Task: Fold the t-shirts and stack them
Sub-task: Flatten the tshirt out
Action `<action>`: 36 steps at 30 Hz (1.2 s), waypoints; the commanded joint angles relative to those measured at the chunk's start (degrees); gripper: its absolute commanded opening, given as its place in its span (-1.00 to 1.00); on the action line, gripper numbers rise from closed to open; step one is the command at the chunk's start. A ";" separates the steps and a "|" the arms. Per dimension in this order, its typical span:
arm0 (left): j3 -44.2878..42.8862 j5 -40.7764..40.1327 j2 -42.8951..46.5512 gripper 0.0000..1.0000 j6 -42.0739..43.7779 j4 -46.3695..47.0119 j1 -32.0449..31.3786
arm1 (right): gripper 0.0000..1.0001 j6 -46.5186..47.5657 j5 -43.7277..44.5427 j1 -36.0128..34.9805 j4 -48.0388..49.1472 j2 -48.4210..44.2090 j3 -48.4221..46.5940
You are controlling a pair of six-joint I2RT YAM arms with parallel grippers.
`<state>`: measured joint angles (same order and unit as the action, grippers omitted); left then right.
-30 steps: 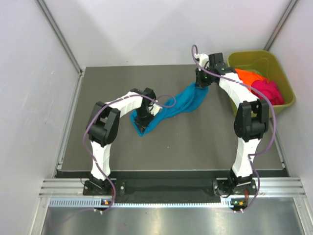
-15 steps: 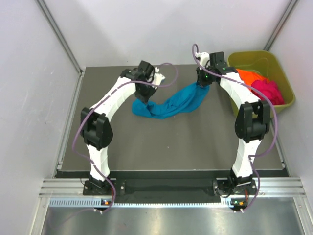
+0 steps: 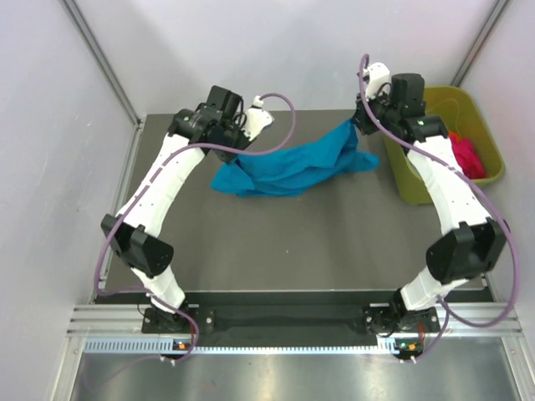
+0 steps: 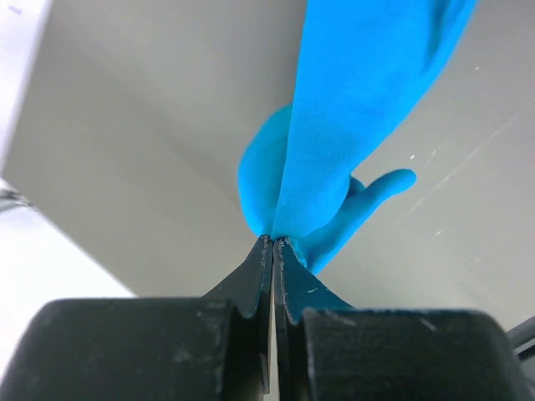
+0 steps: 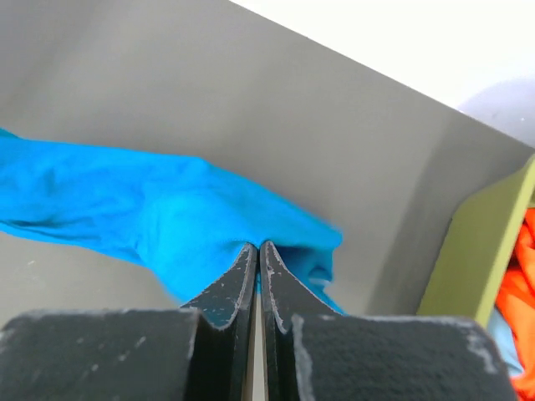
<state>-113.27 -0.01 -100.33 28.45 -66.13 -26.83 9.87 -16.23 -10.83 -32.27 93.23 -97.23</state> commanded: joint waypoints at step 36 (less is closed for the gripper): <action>-0.81 11.08 -16.56 0.16 -11.21 13.39 10.57 | -1.00 -4.68 -3.72 1.34 4.32 24.72 -11.75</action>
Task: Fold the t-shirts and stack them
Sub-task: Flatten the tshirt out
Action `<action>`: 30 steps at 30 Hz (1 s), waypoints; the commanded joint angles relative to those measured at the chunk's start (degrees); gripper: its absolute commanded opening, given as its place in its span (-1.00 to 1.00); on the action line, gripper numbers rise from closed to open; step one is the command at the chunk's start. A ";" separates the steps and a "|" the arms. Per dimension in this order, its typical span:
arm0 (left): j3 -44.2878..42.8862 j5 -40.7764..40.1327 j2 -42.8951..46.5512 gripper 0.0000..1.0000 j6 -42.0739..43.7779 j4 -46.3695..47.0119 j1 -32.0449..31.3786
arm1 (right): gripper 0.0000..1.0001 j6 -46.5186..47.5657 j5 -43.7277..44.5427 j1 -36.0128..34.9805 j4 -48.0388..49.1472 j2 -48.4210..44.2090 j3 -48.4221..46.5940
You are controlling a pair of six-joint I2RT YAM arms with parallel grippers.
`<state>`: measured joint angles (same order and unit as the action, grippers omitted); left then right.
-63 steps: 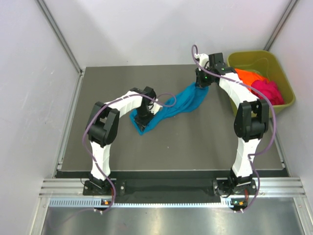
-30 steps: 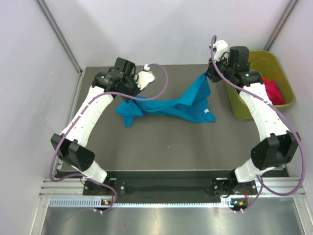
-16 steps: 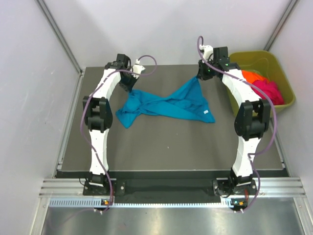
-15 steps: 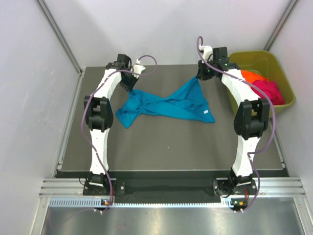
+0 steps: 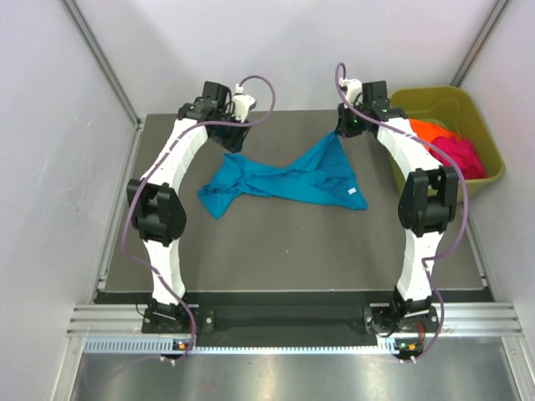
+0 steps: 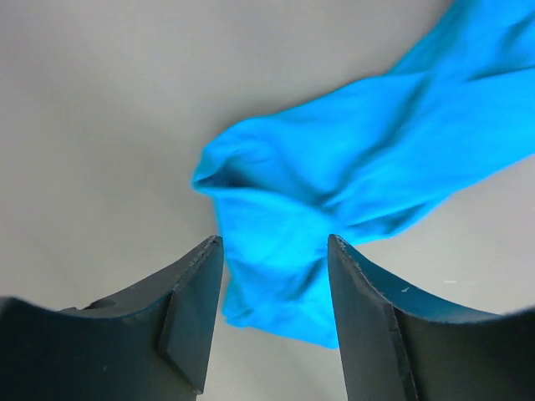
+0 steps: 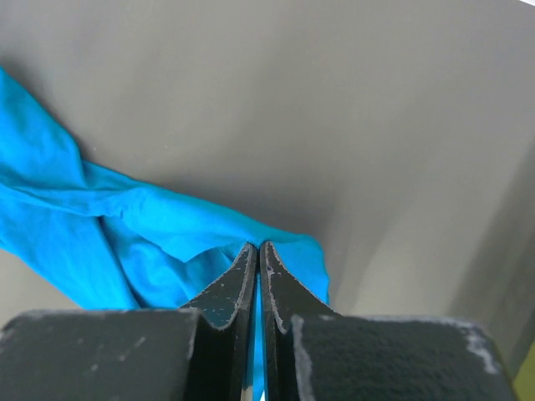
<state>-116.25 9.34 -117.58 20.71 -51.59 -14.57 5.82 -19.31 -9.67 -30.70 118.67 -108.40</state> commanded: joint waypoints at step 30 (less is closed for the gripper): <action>6.03 -14.36 -2.57 0.01 -10.34 -1.76 -7.84 | -1.00 -1.61 -2.66 1.67 2.75 0.15 -0.93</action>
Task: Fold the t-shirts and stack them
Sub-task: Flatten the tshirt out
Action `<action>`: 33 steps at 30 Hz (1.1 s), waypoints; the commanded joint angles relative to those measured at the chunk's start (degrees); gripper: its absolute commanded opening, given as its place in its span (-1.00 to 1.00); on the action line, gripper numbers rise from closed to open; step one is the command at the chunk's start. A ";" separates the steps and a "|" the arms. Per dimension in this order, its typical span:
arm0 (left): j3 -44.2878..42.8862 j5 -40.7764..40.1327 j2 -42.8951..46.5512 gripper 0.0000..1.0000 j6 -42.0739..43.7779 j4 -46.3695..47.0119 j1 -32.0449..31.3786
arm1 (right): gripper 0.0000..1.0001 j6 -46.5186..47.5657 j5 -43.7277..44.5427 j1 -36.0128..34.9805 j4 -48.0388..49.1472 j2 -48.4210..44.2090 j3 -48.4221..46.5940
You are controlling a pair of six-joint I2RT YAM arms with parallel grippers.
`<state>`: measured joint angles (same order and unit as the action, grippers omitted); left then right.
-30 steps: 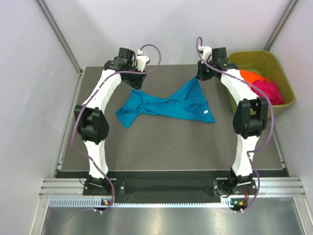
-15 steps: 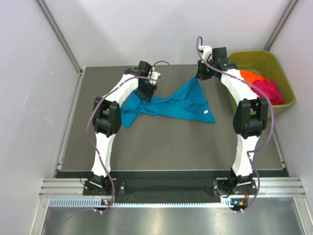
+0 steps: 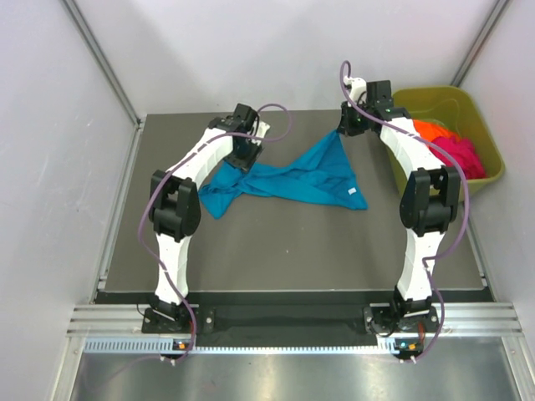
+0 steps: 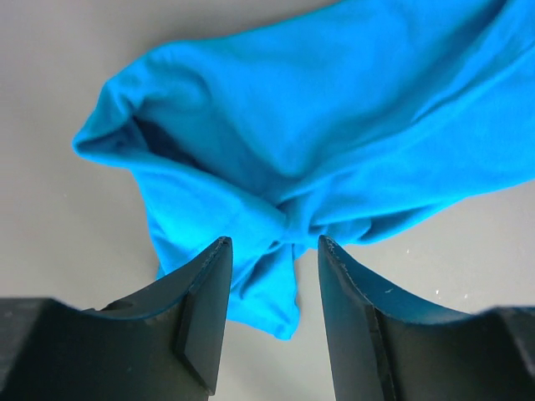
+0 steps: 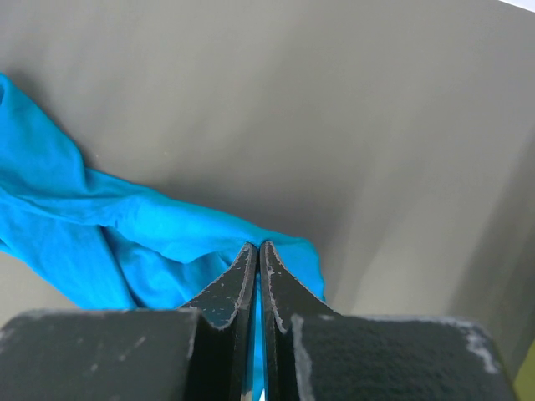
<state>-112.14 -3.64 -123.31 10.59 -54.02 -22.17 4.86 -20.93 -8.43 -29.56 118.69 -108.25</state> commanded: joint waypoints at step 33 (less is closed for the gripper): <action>-2.12 -6.64 1.58 -1.00 1.19 0.85 0.73 | -1.00 -0.20 -0.08 0.25 1.88 0.13 -1.18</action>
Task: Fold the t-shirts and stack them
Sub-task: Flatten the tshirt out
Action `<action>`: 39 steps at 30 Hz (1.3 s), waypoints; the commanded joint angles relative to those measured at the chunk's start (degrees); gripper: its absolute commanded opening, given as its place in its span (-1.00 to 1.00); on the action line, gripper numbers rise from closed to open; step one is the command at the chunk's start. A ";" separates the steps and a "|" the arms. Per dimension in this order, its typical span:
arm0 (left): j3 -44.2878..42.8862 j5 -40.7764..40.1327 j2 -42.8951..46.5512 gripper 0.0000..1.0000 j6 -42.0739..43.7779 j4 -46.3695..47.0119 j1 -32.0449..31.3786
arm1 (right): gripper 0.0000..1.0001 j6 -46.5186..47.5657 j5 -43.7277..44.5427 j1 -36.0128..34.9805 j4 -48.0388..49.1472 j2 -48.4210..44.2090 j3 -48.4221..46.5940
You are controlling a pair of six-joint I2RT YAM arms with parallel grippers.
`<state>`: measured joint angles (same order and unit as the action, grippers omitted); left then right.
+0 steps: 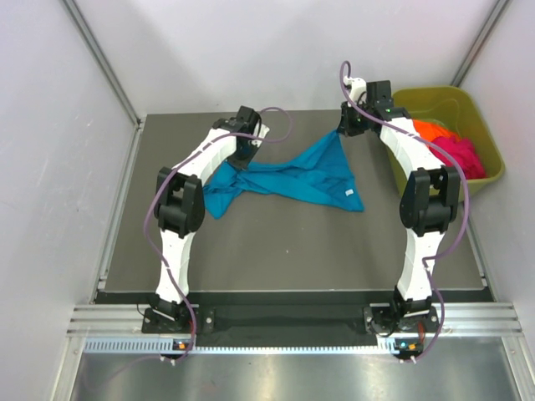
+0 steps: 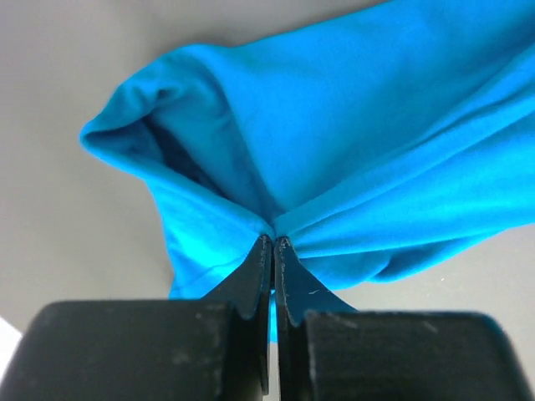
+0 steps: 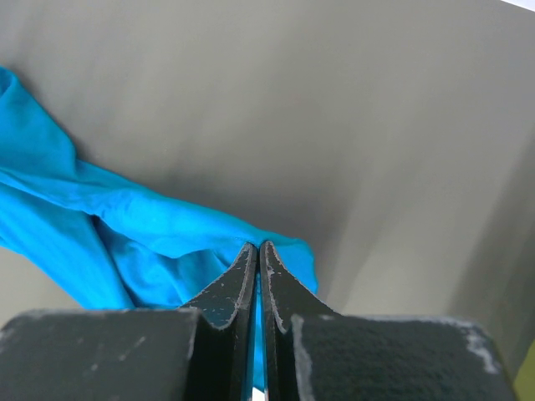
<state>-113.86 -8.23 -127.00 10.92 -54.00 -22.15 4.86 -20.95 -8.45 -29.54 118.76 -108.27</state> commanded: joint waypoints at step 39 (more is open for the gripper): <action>-2.24 1.20 -0.70 -0.91 0.16 0.12 0.71 | -1.00 0.59 0.91 0.01 1.77 -1.86 0.34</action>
<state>-113.38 -8.51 -127.33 11.55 -54.06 -21.74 4.91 -20.60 -8.45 -29.43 118.76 -108.01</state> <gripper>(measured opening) 0.086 0.007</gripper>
